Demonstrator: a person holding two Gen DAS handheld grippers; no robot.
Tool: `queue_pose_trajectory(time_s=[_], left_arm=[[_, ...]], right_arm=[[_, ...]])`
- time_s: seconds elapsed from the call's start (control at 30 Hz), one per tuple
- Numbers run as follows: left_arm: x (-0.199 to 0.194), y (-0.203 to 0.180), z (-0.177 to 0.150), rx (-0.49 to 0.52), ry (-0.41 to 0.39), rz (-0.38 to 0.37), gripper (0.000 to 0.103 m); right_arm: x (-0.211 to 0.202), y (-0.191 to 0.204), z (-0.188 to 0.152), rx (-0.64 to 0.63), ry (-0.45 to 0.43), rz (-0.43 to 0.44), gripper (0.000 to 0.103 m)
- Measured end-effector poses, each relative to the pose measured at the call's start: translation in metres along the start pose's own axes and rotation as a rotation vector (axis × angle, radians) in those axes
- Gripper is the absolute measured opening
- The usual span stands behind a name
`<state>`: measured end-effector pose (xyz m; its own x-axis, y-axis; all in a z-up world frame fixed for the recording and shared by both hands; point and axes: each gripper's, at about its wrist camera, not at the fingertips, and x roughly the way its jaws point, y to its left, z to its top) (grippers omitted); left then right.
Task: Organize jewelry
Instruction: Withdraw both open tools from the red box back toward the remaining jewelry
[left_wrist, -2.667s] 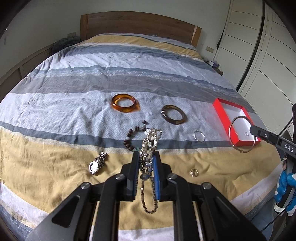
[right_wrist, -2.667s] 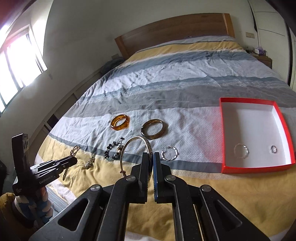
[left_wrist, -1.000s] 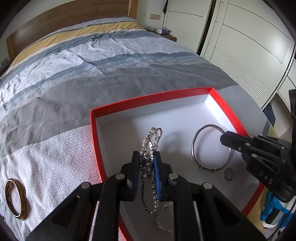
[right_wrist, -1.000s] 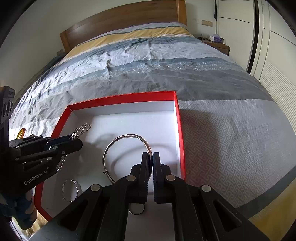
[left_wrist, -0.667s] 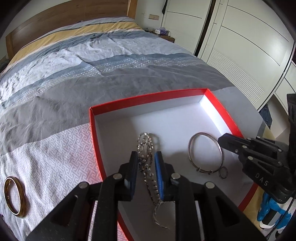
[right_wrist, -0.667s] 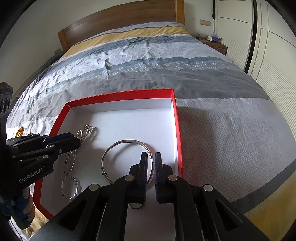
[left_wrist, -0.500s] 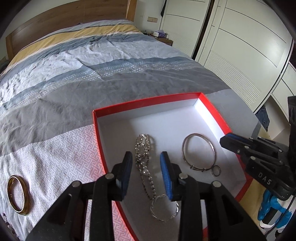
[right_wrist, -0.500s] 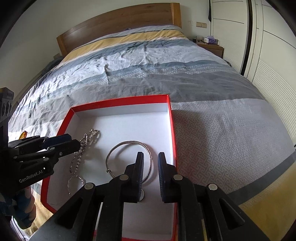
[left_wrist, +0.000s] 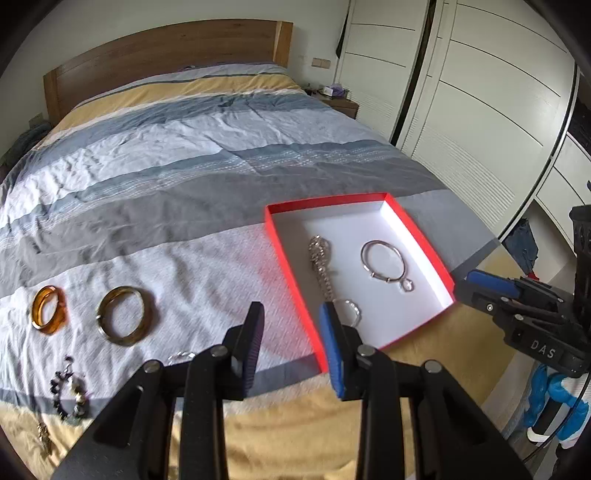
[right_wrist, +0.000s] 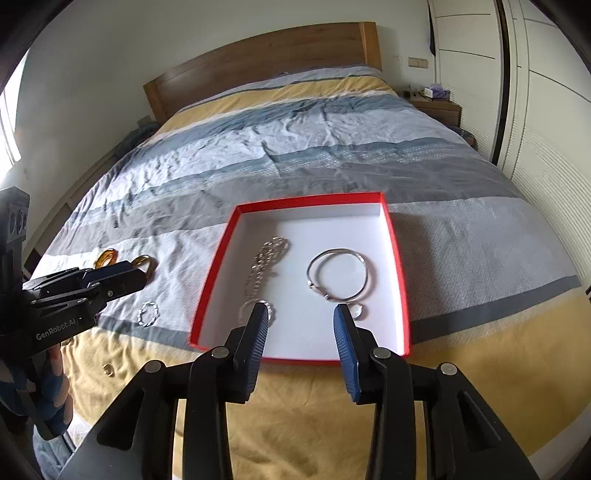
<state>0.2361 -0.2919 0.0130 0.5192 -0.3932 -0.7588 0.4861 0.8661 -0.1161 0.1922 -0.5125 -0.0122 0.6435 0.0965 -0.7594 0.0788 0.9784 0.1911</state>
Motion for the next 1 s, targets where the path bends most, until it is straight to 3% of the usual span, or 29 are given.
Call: queue_pose_trajectory(time_s=[0.27, 0.53, 0.73, 1.0], left_arm=[[-0.081, 0.037, -0.052, -0.021, 0.003, 0.083, 0.03], [-0.156, 0.071, -0.093, -0.092, -0.044, 0.151, 0.03], [-0.201, 0.093, -0.127, -0.129, -0.074, 0.207, 0.038], [-0.256, 0.127, -0.169, -0.197, -0.109, 0.27, 0.038]], right_arm=[[-0.058, 0.041, -0.027, 0.004, -0.033, 0.068, 0.038], [-0.108, 0.075, -0.051, 0.011, -0.076, 0.123, 0.038], [-0.133, 0.102, -0.067, -0.011, -0.098, 0.161, 0.04], [-0.16, 0.128, -0.086, -0.034, -0.123, 0.2, 0.04]])
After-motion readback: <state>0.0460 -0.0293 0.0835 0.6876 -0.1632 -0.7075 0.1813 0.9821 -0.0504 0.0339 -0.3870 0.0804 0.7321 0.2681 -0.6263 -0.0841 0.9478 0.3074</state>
